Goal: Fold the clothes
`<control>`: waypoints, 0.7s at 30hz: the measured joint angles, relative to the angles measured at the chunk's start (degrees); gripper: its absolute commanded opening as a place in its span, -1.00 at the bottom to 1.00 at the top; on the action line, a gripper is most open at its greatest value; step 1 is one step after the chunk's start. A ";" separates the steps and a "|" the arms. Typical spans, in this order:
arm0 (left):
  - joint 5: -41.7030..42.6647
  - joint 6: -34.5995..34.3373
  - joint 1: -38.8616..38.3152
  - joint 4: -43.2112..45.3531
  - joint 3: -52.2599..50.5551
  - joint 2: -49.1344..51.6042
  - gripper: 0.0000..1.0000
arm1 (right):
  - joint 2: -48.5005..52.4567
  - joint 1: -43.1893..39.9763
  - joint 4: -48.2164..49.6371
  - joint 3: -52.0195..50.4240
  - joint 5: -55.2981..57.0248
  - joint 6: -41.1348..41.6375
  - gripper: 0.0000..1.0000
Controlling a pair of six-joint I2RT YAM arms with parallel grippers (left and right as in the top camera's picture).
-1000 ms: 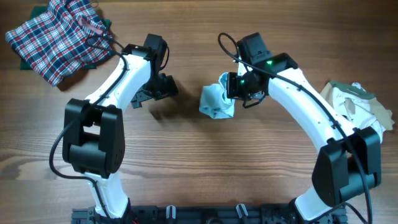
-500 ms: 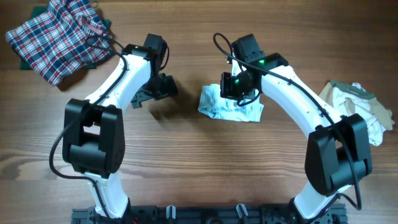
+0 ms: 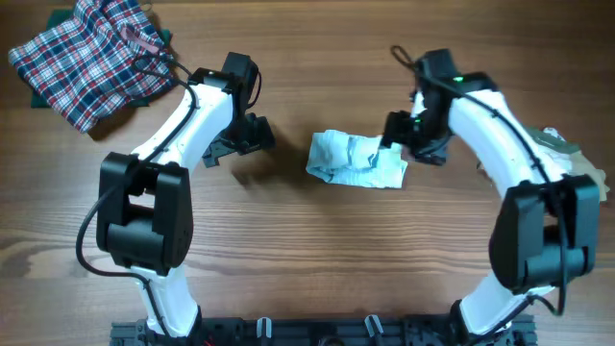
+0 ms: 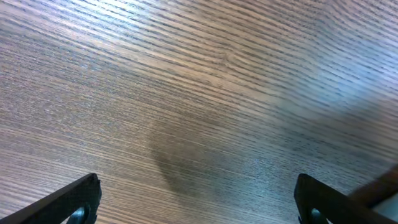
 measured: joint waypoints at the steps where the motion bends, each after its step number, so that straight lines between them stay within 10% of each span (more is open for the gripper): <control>1: 0.02 0.00 0.00 0.00 0.00 0.00 1.00 | 0.00 -0.81 -0.63 0.00 0.11 -1.42 0.99; 21: 0.02 0.00 0.00 0.26 0.00 0.00 1.00 | 0.00 -1.31 11.04 -11.87 -5.49 -8.50 0.99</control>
